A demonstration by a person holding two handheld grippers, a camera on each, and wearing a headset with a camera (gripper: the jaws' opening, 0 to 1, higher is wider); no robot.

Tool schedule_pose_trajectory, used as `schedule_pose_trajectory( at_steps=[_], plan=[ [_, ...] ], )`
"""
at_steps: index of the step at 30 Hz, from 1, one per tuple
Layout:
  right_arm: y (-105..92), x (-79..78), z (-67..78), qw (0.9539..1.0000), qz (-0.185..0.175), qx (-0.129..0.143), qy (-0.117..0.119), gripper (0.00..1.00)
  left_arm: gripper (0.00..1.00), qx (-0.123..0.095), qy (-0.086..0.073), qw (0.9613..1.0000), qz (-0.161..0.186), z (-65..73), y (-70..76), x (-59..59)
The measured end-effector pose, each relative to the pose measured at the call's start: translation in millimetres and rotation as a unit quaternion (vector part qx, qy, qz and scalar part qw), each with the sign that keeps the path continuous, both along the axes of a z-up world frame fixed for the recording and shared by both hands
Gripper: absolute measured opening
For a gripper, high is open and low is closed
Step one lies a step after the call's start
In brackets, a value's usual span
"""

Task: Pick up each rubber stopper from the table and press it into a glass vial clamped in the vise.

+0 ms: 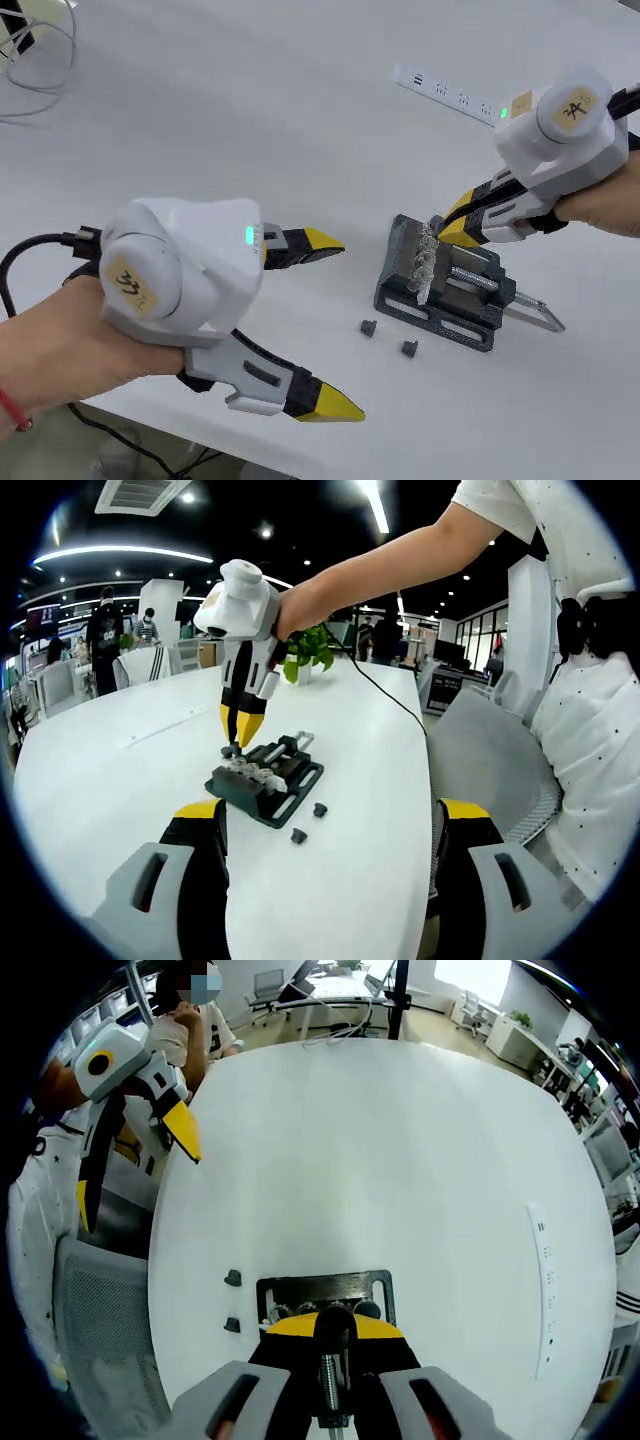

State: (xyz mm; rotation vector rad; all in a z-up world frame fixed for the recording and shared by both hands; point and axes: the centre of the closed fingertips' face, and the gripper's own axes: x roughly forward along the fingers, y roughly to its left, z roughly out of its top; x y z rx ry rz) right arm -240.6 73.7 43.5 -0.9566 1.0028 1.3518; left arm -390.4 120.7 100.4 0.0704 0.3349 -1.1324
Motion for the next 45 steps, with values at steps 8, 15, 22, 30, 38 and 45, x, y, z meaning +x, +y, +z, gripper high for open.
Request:
schedule_pose_trajectory(
  at_steps=[8, 15, 22, 30, 38, 45],
  plan=[
    [-1.9, 1.9, -7.9, 1.0, -0.006, -0.003, 0.004, 0.05, 0.85, -0.001, 0.002, 1.0, 0.0, -2.0, 0.0, 0.6],
    [-1.4, 2.6, -9.6, 0.9999, -0.009, -0.004, 0.006, 0.05, 0.83, -0.001, 0.007, 1.0, -0.003, -3.6, -1.1, -1.3],
    [-0.8, 1.1, -12.8, 0.9999, -0.008, -0.008, 0.009, 0.05, 0.83, -0.003, 0.006, 1.0, -0.002, -4.1, 0.0, -1.0],
    [-2.8, 3.2, -13.8, 0.9998, 0.001, -0.018, 0.003, 0.05, 0.82, -0.004, 0.008, 1.0, 0.0, -5.1, 0.1, -0.9],
    [-3.0, 3.9, -14.1, 0.9995, 0.01, -0.03, -0.002, 0.05, 0.82, -0.006, 0.009, 0.9999, 0.0, -5.1, -1.3, -0.8],
    [-2.8, 1.5, -15.2, 0.9977, 0.033, -0.055, -0.02, 0.05, 0.82, -0.007, 0.01, 0.9999, -0.001, -4.4, -2.5, -0.3]
  ],
)
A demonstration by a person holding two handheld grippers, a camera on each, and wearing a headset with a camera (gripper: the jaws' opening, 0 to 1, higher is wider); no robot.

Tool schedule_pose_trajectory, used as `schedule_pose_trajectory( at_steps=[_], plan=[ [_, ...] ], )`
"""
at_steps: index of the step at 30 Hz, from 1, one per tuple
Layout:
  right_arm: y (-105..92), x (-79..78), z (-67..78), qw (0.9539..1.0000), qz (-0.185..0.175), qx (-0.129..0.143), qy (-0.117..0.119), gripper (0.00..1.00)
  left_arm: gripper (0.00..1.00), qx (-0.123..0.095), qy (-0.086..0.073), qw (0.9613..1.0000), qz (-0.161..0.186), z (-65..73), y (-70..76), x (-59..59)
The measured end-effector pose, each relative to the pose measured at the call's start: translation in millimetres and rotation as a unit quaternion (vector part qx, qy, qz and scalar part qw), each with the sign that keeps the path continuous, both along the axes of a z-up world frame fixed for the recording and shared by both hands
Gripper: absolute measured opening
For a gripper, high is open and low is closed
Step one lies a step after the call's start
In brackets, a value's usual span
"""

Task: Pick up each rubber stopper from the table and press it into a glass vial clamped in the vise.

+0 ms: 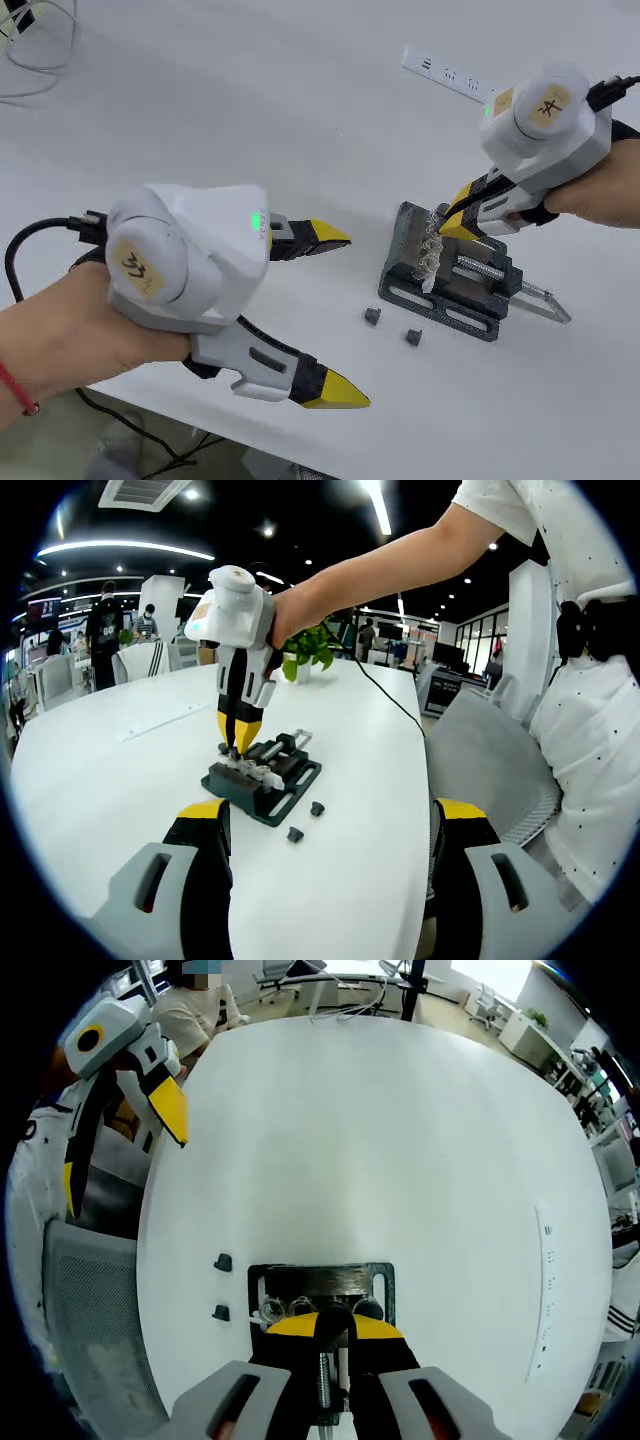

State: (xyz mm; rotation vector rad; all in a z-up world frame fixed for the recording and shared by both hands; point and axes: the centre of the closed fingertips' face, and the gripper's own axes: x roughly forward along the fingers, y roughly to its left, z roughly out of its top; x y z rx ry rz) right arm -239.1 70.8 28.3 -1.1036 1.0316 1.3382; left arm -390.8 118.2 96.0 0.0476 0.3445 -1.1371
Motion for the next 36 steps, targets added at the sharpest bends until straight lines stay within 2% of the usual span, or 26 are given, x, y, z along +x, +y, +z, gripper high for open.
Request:
schedule_pose_trajectory(
  at_steps=[11, 15, 17, 19, 22, 30, 36],
  plan=[
    [0.5, 0.0, -1.8, 0.9989, 0.032, -0.026, -0.022, 0.04, 0.82, 0.0, 0.002, 1.0, 0.001, -1.2, 1.3, 0.5],
    [1.3, 0.1, -1.6, 0.9991, 0.014, -0.032, -0.024, 0.04, 0.82, -0.001, 0.002, 1.0, 0.001, -1.5, 1.9, -0.1],
    [3.0, 1.0, -1.6, 0.999, 0.017, -0.032, -0.026, 0.04, 0.82, -0.001, 0.002, 1.0, 0.001, -1.3, 1.6, -0.2],
    [3.4, 1.8, -2.2, 0.9994, -0.003, -0.027, -0.021, 0.04, 0.82, -0.002, 0.001, 1.0, 0.0, -0.4, 0.8, -0.1],
    [3.1, 3.2, -2.1, 0.9997, -0.011, -0.021, -0.012, 0.04, 0.82, -0.002, 0.0, 1.0, -0.001, 1.0, -1.0, 0.3],
    [2.0, 0.2, -1.8, 0.9997, 0.011, -0.015, -0.013, 0.07, 0.81, -0.002, 0.0, 1.0, -0.003, 2.4, -2.0, 1.2],
    [2.5, -0.1, -1.9, 0.9999, 0.0, -0.004, -0.01, 0.07, 0.81, -0.002, 0.001, 1.0, -0.001, 1.4, 0.2, 1.5]
  ],
)
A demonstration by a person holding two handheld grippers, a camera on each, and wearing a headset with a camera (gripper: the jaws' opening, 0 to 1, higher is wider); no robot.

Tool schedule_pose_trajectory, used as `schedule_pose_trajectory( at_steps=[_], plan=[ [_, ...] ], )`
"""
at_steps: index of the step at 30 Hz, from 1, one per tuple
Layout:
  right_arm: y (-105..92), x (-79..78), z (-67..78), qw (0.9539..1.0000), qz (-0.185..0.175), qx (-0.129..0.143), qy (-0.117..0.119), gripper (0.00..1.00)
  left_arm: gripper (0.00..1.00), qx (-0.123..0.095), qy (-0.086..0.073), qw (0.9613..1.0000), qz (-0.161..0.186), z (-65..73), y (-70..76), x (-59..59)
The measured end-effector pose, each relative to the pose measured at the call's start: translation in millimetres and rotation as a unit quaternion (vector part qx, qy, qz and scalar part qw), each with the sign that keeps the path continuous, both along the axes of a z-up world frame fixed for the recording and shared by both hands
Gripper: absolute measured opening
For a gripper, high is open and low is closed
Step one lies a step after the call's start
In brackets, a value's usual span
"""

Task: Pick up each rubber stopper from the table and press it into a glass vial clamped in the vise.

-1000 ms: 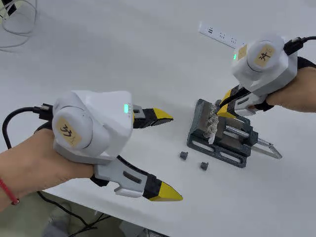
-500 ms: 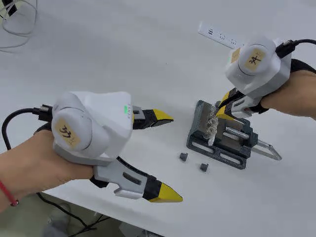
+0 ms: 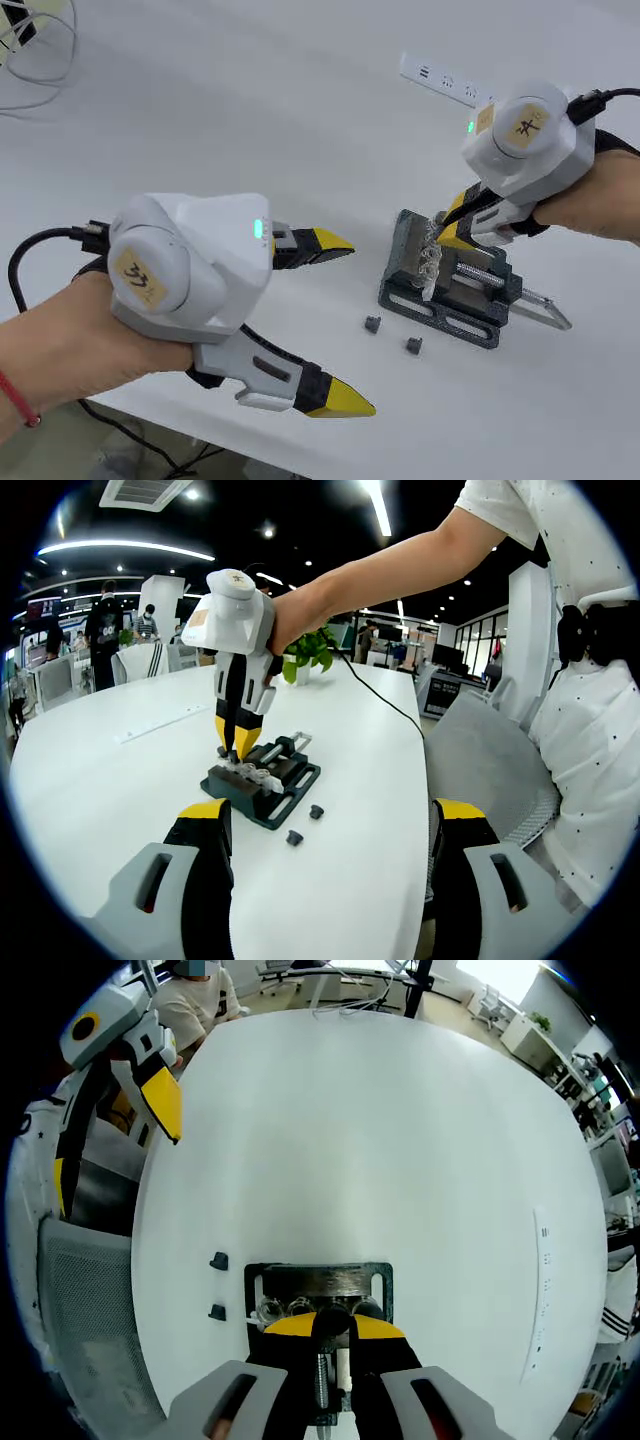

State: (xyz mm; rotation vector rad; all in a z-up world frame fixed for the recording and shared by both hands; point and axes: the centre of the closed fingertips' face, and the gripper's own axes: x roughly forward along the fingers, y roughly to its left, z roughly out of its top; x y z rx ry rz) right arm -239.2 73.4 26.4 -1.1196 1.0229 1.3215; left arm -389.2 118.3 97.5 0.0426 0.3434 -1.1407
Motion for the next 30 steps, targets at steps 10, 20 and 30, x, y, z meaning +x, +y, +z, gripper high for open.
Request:
schedule_pose_trajectory(
  at_steps=[10, 20, 30],
  plan=[
    [1.2, 0.0, 8.7, 0.9997, -0.011, 0.021, 0.004, 0.08, 0.81, -0.003, 0.001, 1.0, 0.003, 1.7, 0.8, 0.4],
    [-1.5, -1.1, 15.4, 0.9992, -0.015, 0.036, 0.007, 0.02, 0.81, -0.002, 0.003, 1.0, 0.001, 0.0, -0.6, 0.1],
    [-0.9, -1.1, 10.6, 0.9991, -0.018, 0.036, 0.012, 0.01, 0.81, -0.002, 0.006, 1.0, 0.001, 0.8, -2.0, -0.3]
  ],
)
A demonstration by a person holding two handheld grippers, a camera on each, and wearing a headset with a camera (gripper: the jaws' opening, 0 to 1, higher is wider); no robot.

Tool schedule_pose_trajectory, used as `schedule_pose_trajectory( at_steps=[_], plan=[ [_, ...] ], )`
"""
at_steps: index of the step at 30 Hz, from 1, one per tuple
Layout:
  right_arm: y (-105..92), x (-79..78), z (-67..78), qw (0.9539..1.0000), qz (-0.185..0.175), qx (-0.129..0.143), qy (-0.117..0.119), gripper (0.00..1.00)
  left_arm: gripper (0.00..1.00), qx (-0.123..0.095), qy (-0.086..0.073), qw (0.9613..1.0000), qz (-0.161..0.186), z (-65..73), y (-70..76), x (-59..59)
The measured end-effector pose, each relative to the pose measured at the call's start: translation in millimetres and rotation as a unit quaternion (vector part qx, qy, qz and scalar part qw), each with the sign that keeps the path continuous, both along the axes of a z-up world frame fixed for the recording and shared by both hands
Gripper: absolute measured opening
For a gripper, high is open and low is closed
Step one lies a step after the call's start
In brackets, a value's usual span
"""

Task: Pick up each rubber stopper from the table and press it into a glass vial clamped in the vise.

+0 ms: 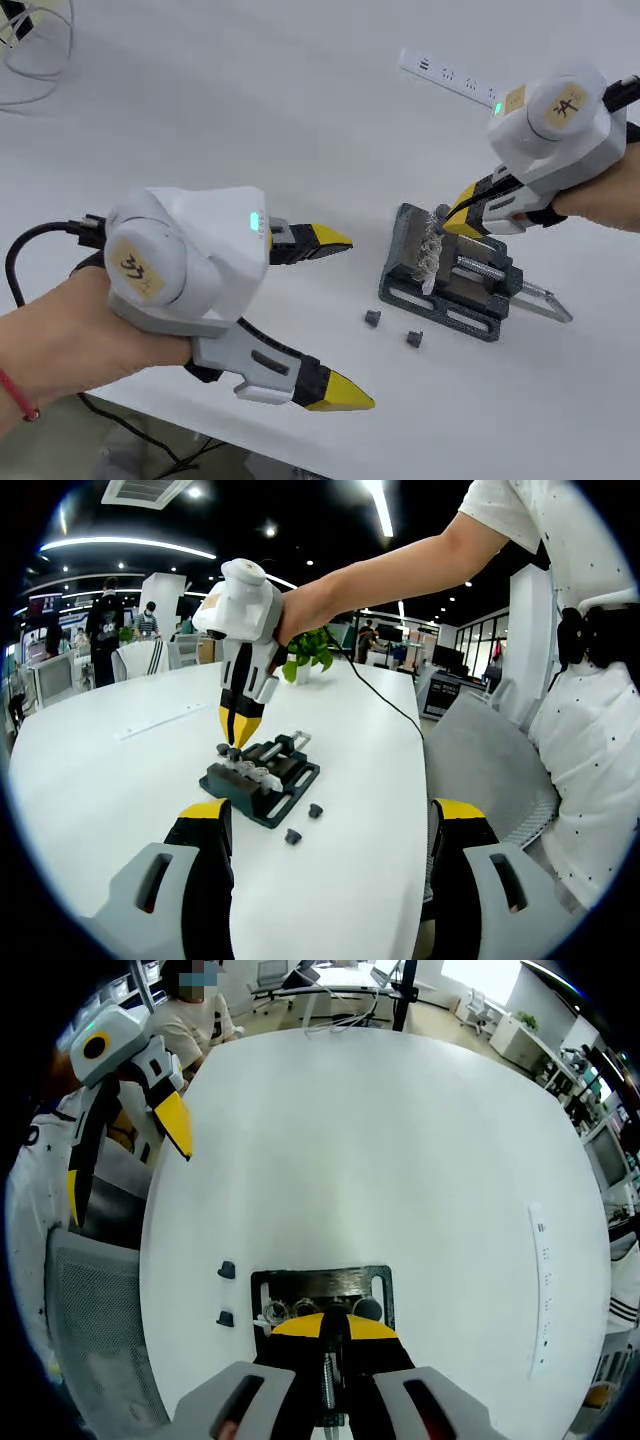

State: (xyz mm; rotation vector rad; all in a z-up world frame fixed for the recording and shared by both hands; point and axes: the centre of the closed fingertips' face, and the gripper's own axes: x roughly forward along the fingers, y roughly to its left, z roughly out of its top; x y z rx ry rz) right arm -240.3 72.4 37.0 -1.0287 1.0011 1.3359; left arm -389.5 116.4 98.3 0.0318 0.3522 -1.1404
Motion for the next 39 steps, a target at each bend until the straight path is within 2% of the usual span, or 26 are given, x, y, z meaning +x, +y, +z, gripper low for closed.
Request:
schedule_pose_trajectory(
  at_steps=[7, 19, 30, 39],
  plan=[
    [-1.6, 2.0, -6.0, 1.0, -0.001, -0.003, 0.001, 0.01, 0.8, -0.001, 0.001, 1.0, 0.001, 0.6, 0.2, 1.3],
    [0.3, 1.8, -5.3, 0.9999, 0.005, -0.003, 0.015, 0.01, 0.8, -0.005, 0.003, 1.0, 0.001, 0.1, 0.0, 2.4],
    [0.5, 1.2, -5.8, 0.9995, 0.021, -0.021, 0.007, 0.01, 0.79, -0.006, 0.001, 1.0, -0.002, 1.3, -1.7, 3.7],
    [-0.8, 3.0, -7.1, 0.9995, 0.015, -0.025, 0.008, 0.01, 0.79, -0.008, 0.0, 1.0, -0.002, 2.7, -2.6, 5.1]
  ],
)
